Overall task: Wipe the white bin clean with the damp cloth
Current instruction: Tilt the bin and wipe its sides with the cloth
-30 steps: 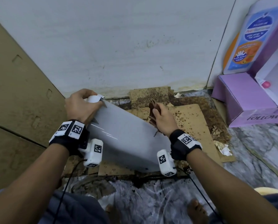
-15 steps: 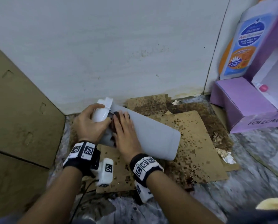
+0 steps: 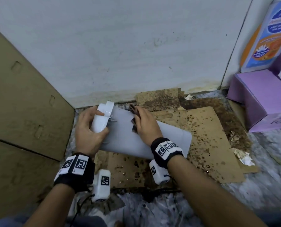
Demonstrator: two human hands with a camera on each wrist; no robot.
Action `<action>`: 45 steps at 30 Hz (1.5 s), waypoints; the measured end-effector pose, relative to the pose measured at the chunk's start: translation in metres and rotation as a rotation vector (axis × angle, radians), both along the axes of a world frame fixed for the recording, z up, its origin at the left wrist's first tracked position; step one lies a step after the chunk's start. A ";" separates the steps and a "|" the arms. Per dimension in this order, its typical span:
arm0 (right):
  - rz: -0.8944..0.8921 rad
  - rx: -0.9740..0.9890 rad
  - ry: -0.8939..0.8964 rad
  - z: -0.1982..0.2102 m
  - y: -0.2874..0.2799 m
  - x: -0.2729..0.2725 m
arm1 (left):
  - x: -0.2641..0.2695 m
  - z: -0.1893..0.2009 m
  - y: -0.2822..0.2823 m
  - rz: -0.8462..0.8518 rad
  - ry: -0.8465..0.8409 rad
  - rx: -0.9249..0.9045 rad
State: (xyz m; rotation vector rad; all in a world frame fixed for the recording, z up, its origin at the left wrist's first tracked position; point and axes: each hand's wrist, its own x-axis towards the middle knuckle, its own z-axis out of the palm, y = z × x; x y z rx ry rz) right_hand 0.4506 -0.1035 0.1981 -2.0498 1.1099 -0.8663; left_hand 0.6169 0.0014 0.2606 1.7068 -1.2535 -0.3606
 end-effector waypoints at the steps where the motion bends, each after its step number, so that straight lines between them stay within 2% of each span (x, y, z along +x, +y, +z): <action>1: 0.005 0.013 -0.003 0.000 0.000 -0.001 | 0.001 0.002 0.001 -0.007 0.030 0.035; 5: 0.016 0.093 -0.071 -0.001 0.009 -0.005 | -0.008 0.013 -0.003 0.028 0.263 0.144; 9: -0.018 0.126 -0.049 -0.002 0.026 -0.012 | -0.016 0.015 -0.007 0.183 0.172 0.328; 11: -0.014 0.130 -0.047 -0.001 0.033 -0.017 | -0.019 0.013 -0.005 0.180 0.128 0.383; 14: -0.015 0.150 -0.068 0.000 0.043 -0.022 | -0.018 0.013 -0.004 0.164 0.159 0.406; 21: -0.076 0.235 -0.233 0.020 0.059 -0.016 | -0.015 0.020 0.000 0.011 0.283 0.380; 23: -0.090 0.271 -0.310 0.029 0.062 -0.006 | -0.017 0.020 0.001 -0.092 0.261 0.373; 26: -0.127 0.338 -0.379 0.034 0.071 0.006 | -0.024 0.016 0.000 -0.184 0.140 0.390; 28: -0.135 0.363 -0.360 0.033 0.077 0.008 | -0.026 0.013 0.000 -0.200 0.085 0.407; 31: -0.162 0.314 -0.216 0.027 0.079 0.007 | -0.025 0.009 0.002 -0.210 0.057 0.426; 37: -0.246 0.213 -0.039 -0.003 0.082 -0.009 | -0.026 0.005 0.014 -0.144 0.093 0.382; 41: -0.243 0.339 -0.053 -0.026 0.082 -0.030 | -0.026 0.005 0.018 -0.096 0.107 0.347; 45: -0.222 0.387 -0.144 -0.009 0.084 -0.020 | -0.018 0.003 0.013 -0.094 0.116 0.339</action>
